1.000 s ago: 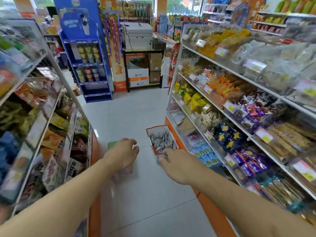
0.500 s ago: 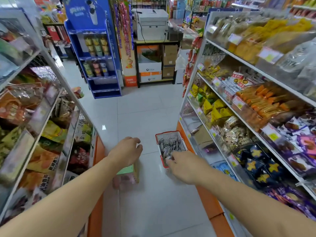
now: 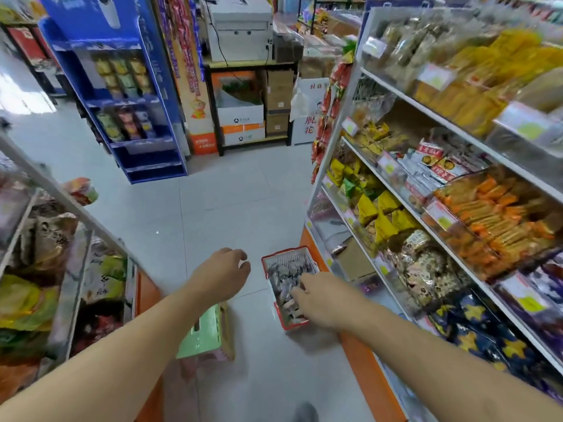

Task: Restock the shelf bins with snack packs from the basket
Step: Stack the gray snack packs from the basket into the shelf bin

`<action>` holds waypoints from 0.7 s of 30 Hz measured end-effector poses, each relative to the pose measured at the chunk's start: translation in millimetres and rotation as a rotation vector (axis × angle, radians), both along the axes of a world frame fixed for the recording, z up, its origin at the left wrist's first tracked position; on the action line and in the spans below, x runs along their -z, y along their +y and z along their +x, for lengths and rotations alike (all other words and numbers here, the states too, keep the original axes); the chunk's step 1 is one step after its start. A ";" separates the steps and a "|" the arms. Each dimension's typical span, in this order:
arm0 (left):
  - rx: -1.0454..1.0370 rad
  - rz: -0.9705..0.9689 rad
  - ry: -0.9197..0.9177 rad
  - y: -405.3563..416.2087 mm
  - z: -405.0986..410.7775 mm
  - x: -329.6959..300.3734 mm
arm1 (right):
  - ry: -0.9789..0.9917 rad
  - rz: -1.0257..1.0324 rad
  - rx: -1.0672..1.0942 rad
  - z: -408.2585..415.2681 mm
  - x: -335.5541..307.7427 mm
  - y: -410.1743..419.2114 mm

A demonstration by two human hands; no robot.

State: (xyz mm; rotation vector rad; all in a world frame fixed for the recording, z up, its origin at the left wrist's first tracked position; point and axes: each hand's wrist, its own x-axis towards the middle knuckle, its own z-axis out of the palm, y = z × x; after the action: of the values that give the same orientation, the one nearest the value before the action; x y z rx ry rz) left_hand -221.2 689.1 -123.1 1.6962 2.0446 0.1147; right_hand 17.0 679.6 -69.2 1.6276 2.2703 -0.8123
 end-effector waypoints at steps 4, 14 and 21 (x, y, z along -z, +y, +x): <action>-0.051 -0.004 0.020 54.7 -5.4 9.4 | -0.004 -0.003 -0.056 -5.1 7.8 66.9; -0.075 -0.018 0.014 175.9 -32.3 28.2 | -0.023 -0.070 -0.142 -30.4 16.0 199.4; 0.056 -0.027 0.008 289.8 -42.0 43.4 | -0.019 -0.093 0.059 -45.1 33.2 283.6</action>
State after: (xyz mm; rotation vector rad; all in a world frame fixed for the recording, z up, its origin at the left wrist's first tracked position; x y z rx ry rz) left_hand -263.2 978.9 -166.5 1.7386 1.9931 0.0613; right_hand -28.1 963.2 -102.4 1.6605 2.1470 -0.8986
